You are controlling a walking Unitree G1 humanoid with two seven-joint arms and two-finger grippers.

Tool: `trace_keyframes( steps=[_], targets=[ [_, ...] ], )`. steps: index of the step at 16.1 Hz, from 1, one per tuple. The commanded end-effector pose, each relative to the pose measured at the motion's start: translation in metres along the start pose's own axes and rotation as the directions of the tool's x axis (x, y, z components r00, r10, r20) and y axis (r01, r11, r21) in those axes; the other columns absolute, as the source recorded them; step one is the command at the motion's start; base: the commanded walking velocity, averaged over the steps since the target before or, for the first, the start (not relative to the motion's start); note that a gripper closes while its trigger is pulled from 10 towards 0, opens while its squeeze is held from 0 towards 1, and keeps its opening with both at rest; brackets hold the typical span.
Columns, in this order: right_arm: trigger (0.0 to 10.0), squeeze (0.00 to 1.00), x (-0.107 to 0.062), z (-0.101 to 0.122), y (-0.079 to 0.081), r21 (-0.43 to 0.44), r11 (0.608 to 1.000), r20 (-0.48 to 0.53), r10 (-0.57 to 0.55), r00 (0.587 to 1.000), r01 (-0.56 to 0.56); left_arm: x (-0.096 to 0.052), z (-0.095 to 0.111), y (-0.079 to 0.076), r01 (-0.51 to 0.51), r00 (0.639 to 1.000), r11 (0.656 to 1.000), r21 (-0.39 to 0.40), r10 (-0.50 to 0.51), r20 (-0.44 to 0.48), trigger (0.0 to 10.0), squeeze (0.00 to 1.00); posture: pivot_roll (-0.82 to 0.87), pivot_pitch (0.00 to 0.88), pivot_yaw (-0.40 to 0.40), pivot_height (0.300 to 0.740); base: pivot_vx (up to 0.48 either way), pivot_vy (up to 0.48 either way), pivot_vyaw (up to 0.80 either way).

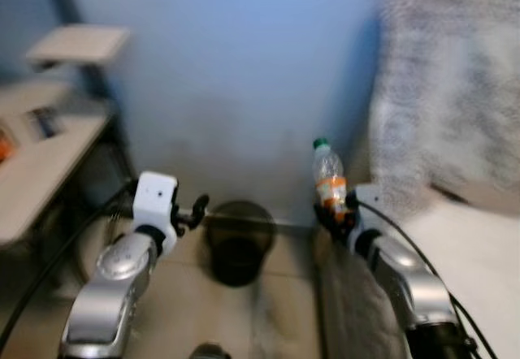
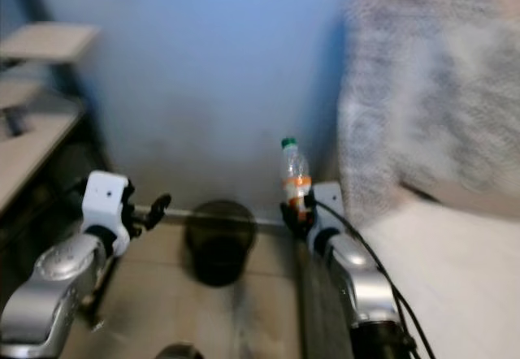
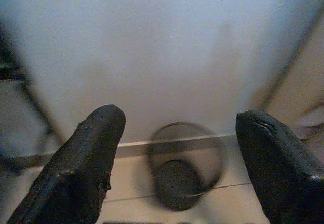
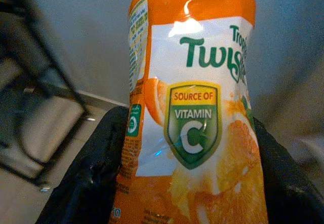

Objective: Clean up the room

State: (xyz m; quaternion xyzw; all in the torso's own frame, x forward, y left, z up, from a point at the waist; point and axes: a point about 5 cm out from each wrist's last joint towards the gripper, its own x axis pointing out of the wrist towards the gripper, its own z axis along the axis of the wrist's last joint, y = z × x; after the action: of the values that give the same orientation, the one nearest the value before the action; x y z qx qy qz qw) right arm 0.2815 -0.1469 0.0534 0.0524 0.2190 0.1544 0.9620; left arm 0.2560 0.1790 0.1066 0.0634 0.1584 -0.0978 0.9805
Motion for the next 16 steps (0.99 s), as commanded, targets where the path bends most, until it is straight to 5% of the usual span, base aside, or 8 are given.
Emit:
trace_keyframes(
  steps=[1, 3, 10, 16],
  targets=[
    [10.0, 0.00, -0.003, 0.005, -0.010, -0.040, 0.998, 0.009, -0.048, 0.999, 0.048, 0.002, 0.001, 0.000, -0.020, 1.000, 0.999, -0.025, 0.021, 0.018, 10.0, 0.00, 0.12, 0.000, -0.070, 0.740, 0.000, 0.000, 0.80],
    [10.0, 0.00, -0.002, 0.011, -0.013, -0.036, 0.997, 0.026, -0.071, 0.997, 0.072, 0.002, 0.009, 0.002, -0.020, 0.998, 0.996, -0.090, 0.026, 0.064, 10.0, 0.00, 0.09, 0.000, -0.062, 0.740, 0.000, 0.000, 0.00],
    [10.0, 0.00, 0.002, 0.006, -0.013, -0.044, 0.988, 0.022, -0.147, 0.989, 0.148, 0.006, 0.012, -0.006, 0.035, 0.997, 0.996, 0.085, -0.041, 0.061, 10.0, 0.00, 0.11, 0.000, -0.057, 0.740, 0.039, 0.000, 0.00],
    [10.0, 0.00, 0.004, 0.006, -0.008, -0.031, 0.986, 0.036, -0.165, 0.986, 0.166, 0.008, 0.011, -0.006, 0.055, 0.997, 0.997, 0.060, -0.058, 0.059, 10.0, 0.00, 0.10, 0.000, -0.033, 0.740, 0.319, 0.000, 0.00]
  ],
)
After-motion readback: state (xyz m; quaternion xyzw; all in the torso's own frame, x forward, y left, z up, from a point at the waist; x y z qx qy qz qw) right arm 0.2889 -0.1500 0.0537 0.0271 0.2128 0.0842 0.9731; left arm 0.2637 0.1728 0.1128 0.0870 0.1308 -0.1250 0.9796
